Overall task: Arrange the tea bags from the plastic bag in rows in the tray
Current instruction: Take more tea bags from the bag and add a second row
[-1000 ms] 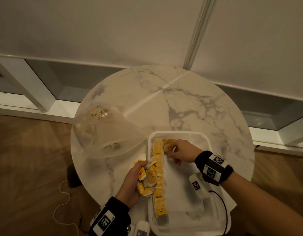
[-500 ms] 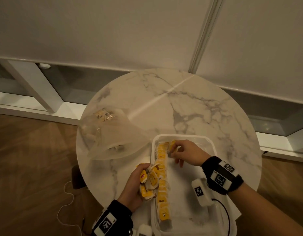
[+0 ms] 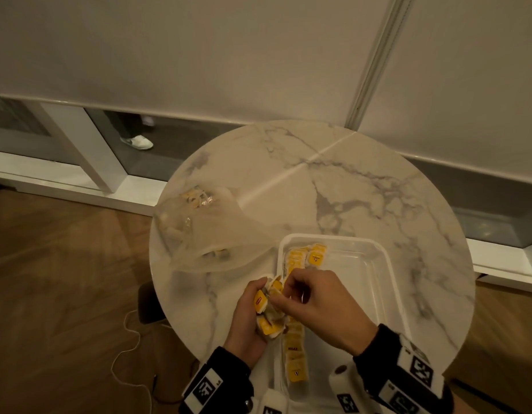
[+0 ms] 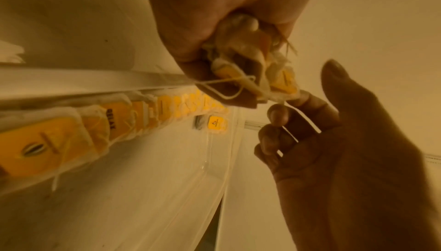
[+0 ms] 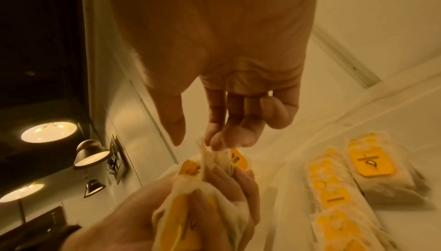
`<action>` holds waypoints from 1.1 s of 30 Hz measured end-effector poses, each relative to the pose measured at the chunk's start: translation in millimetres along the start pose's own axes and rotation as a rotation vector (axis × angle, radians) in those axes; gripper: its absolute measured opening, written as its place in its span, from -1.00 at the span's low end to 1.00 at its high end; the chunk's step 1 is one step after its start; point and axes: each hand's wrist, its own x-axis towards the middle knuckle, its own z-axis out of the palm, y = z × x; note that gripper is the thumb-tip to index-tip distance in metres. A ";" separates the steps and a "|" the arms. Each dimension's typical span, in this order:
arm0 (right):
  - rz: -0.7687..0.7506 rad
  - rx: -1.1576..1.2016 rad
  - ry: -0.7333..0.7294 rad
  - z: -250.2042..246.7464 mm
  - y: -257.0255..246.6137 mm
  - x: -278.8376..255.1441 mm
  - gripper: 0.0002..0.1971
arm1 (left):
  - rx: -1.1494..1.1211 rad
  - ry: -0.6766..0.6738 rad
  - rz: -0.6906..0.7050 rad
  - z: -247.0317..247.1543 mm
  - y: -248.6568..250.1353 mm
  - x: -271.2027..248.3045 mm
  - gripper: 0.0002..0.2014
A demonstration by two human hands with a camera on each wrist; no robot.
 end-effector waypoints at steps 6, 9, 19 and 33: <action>-0.020 0.026 0.040 -1.9 1.1 -2.6 -0.80 | -0.048 0.018 0.006 2.7 0.7 -1.2 -0.63; -0.031 0.178 0.034 -11.5 -6.0 -5.4 -0.85 | -0.096 0.041 -0.006 2.5 2.1 -1.1 -0.67; 0.169 0.186 0.194 -73.2 36.9 10.5 -0.77 | -0.093 -0.007 -0.011 -3.9 -1.3 3.5 -0.71; 0.288 -0.195 -0.126 -82.7 55.6 16.7 -0.90 | 0.007 -0.025 -0.087 -12.8 -9.0 16.0 -0.71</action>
